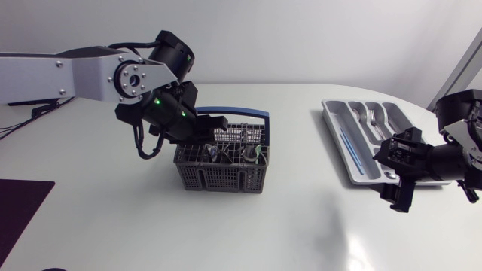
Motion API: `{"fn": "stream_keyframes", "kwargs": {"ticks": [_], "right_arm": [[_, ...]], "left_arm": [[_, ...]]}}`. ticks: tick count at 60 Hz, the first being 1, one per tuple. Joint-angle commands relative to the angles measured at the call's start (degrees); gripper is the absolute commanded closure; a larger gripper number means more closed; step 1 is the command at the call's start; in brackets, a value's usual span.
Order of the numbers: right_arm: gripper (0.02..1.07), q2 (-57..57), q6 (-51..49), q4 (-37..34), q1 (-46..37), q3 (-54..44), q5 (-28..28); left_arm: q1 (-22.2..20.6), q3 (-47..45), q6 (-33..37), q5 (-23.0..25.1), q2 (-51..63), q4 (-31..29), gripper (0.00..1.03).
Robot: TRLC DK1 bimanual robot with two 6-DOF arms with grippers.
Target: Unload the cutlery basket into the drawer organizer.
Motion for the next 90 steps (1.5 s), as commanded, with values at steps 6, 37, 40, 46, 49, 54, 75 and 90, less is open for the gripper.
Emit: {"fn": "stream_keyframes", "kwargs": {"ticks": [6,37,40,46,49,54,75,90], "right_arm": [[0.15,-3.95,5.99,-3.10,7.32,-1.55,1.28],[0.15,-6.58,24.45,-8.28,31.05,2.66,5.06],[0.15,-6.32,25.68,-8.19,32.81,2.84,5.32],[0.15,-5.44,27.96,-7.67,36.24,3.10,6.38],[0.15,-4.91,28.75,-7.40,37.47,3.28,6.64],[0.15,-4.21,29.81,-6.88,39.23,3.63,7.34],[0.15,-2.71,31.13,-6.00,41.69,3.54,8.22],[0.15,-2.54,31.21,-5.91,42.48,3.37,8.66]], "left_arm": [[1.00,1.39,-1.11,1.82,1.65,-0.88,0.74],[1.62,2.79,-1.11,5.25,3.50,-2.72,0.78],[1.79,2.79,-1.11,5.34,3.50,-2.72,0.79],[2.14,2.79,-1.11,5.60,3.59,-2.72,0.80],[2.23,2.79,-1.11,5.69,3.67,-2.72,0.80],[2.32,2.79,-1.11,5.69,4.03,-2.72,0.84],[1.97,2.62,-1.02,6.04,4.20,-2.72,0.96],[1.88,2.53,-0.67,7.27,2.71,-2.72,0.99]]}}
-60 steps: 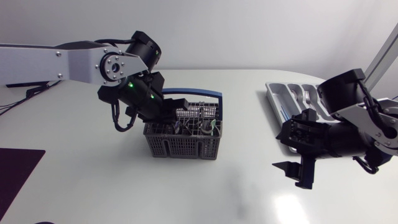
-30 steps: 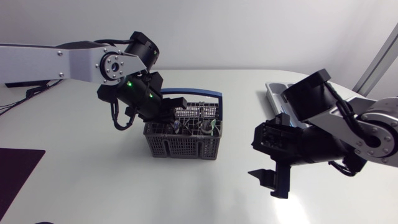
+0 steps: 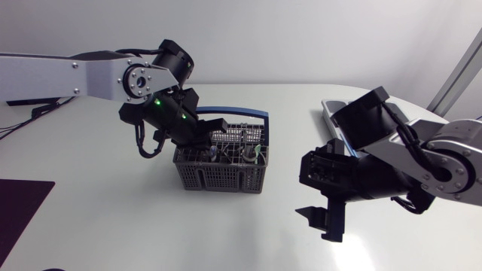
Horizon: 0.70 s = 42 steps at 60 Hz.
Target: Unload the cutlery basket into the drawer organizer.
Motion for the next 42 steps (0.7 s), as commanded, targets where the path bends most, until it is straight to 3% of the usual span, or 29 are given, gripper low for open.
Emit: {"fn": "stream_keyframes", "kwargs": {"ticks": [1,42], "right_arm": [[0.15,0.91,1.47,0.34,0.64,0.85,0.75],[0.15,1.88,1.99,0.78,2.14,0.85,1.37]], "left_arm": [[-0.02,1.35,-0.67,0.72,-0.53,-0.75,0.99],[2.44,1.70,-0.41,5.64,-8.00,-0.75,0.99]]}}
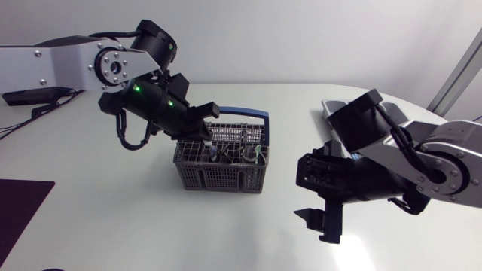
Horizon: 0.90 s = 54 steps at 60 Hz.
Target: Unload the cutlery basket into the drawer organizer.
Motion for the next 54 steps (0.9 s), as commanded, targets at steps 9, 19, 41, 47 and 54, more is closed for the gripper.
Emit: {"fn": "stream_keyframes", "kwargs": {"ticks": [9,19,41,47,54], "right_arm": [[0.15,1.07,1.58,0.58,0.89,0.85,0.32],[0.15,1.16,1.58,0.58,1.07,0.85,0.32],[0.15,1.07,1.84,0.67,1.77,1.12,0.32],[0.15,0.98,1.93,0.67,1.86,1.29,0.32],[0.15,0.54,2.19,0.67,1.86,1.29,0.23]], "left_arm": [[1.11,1.79,-0.06,1.58,-5.43,-0.43,0.99],[1.73,1.53,0.56,1.58,-8.60,-1.04,0.99],[1.90,0.56,3.11,1.49,-14.31,-4.03,0.99],[1.81,0.56,3.90,1.40,-15.81,-4.91,0.99],[1.55,0.29,4.95,1.40,-17.39,-5.53,0.99]]}}
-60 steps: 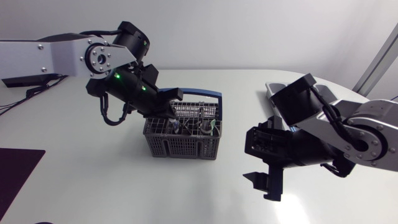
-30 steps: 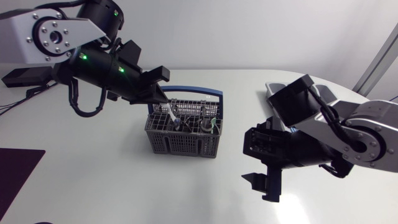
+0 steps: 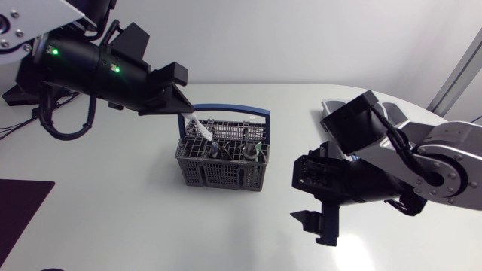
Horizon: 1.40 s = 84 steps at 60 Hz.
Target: Unload the cutlery basket into the drawer organizer.
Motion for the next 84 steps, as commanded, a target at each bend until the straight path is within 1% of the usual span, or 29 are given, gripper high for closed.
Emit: {"fn": "stream_keyframes", "kwargs": {"ticks": [1,6,10,18,21,25,43,54,59,61,71,77,84], "right_arm": [[0.15,0.22,1.50,0.48,0.35,1.16,0.23],[0.15,-0.49,1.67,0.48,0.35,1.34,0.05],[0.15,-1.45,1.85,0.48,0.35,1.60,-0.39],[0.15,-3.30,2.64,0.48,0.35,2.39,-1.79],[0.15,-4.00,2.99,0.48,0.18,2.83,-2.67],[0.15,-4.88,3.52,0.48,0.09,3.27,-3.55],[0.16,-6.20,5.63,1.18,-0.09,4.59,-10.67],[0.16,-6.02,6.33,1.97,0.09,4.77,-15.77],[0.16,-5.85,6.50,2.67,0.26,4.77,-17.53],[0.19,-5.67,6.50,2.85,0.26,4.94,-18.76],[0.36,-5.50,6.68,3.11,0.35,5.64,-23.06],[0.49,-5.50,6.68,3.20,0.79,5.73,-25.00],[0.60,-5.41,6.68,3.20,1.49,5.21,-26.23]], "left_arm": [[0.06,0.38,1.89,0.11,-1.52,-1.13,0.99],[-0.73,0.29,3.21,0.20,-1.61,-1.92,0.99],[-2.75,0.03,5.06,0.29,-1.61,-2.72,0.99],[-5.83,-0.85,7.96,2.13,-1.26,-3.42,0.99],[-7.85,-1.11,8.93,2.66,-1.17,-3.42,0.99],[-8.64,-1.20,9.80,3.01,-1.17,-3.51,0.99],[-15.85,-2.78,15.17,4.42,-0.03,-3.42,0.99],[-17.87,-3.22,18.86,8.11,0.68,-3.07,0.99],[-19.01,-3.05,20.09,8.81,1.38,-3.07,0.99],[-19.18,-2.96,20.53,10.13,1.91,-3.07,0.99],[-20.59,-2.34,21.58,11.63,3.75,-3.15,0.99],[-21.38,-2.17,22.02,11.63,4.46,-3.07,0.99],[-21.73,-1.81,22.20,11.80,4.63,-3.07,0.99]]}}
